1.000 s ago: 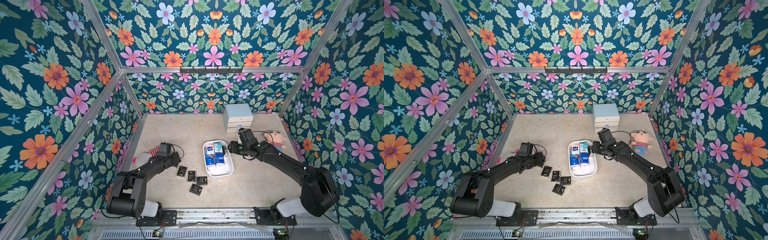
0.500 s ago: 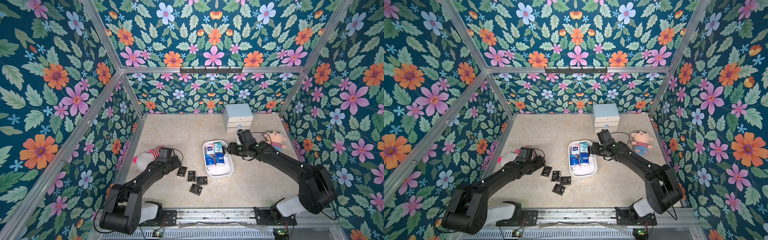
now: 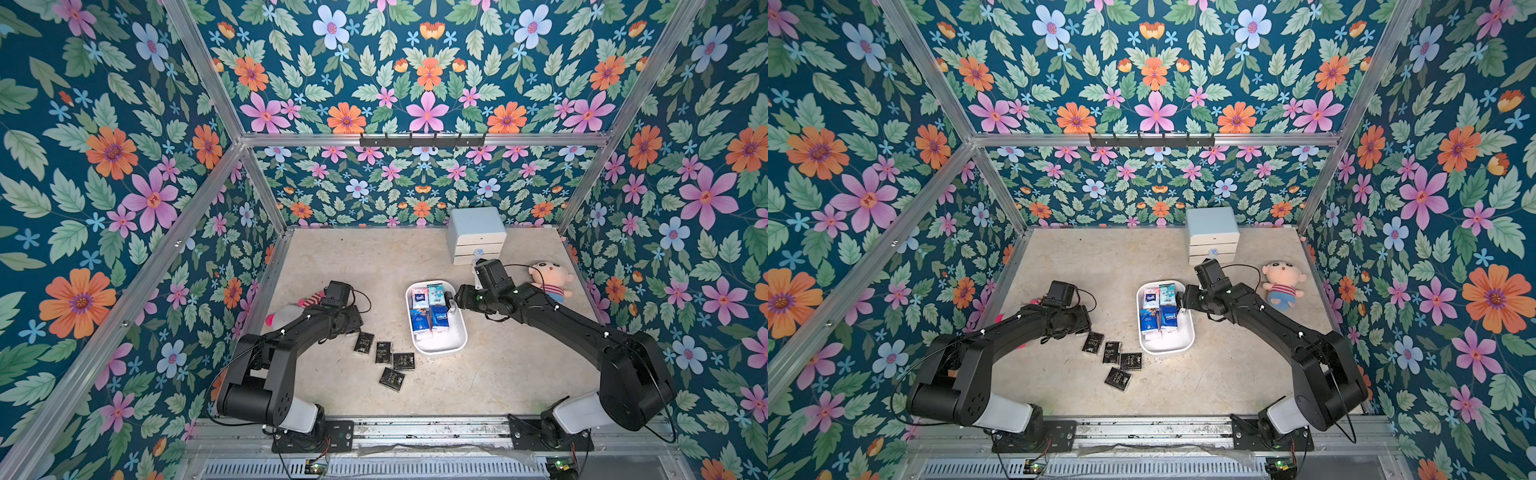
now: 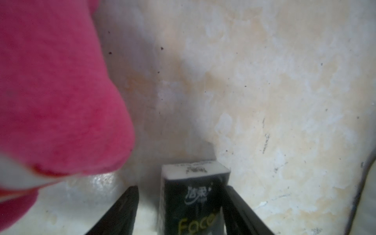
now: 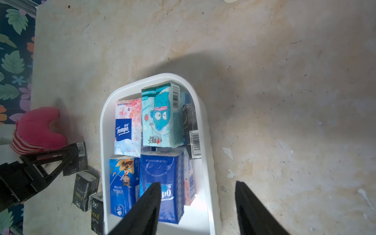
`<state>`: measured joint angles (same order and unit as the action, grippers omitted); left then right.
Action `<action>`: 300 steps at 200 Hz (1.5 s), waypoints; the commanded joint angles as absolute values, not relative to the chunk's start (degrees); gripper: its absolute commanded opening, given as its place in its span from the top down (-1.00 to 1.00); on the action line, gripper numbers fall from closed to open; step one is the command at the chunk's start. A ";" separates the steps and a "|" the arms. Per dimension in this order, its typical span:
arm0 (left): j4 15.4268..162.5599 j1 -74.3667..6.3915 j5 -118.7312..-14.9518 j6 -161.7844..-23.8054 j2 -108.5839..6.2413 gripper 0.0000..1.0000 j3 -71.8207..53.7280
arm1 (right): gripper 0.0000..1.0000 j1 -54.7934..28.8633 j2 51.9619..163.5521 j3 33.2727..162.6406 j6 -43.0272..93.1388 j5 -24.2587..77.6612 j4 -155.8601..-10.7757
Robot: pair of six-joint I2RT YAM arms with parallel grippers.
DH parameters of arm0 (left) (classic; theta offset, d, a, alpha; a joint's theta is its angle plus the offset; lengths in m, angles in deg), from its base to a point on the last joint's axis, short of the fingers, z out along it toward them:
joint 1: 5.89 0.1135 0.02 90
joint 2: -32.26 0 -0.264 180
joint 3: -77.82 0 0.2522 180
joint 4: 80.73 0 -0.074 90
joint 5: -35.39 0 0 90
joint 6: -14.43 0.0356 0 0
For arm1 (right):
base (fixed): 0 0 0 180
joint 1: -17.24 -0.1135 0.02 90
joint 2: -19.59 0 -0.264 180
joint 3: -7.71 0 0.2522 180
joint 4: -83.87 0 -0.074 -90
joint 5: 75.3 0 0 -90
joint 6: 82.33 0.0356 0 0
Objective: Put the pocket tissues into the storage box
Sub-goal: Pick up the pocket tissues from the center of the board, then place the pocket tissues in the storage box.
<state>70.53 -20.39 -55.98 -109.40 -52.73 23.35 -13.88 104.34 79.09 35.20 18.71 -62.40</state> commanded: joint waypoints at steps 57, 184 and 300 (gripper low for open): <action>68.99 -22.13 -53.69 -110.24 -53.31 0.04 23.20 | -0.26 -13.60 102.05 77.81 34.79 16.11 -60.52; 65.56 -25.54 -55.49 -120.00 -40.06 0.81 22.40 | -0.26 -12.84 100.21 76.85 33.56 16.72 -60.82; 74.64 -59.15 -51.74 -136.29 -56.34 0.76 2.22 | -0.26 -10.78 91.37 69.02 35.88 17.19 -62.22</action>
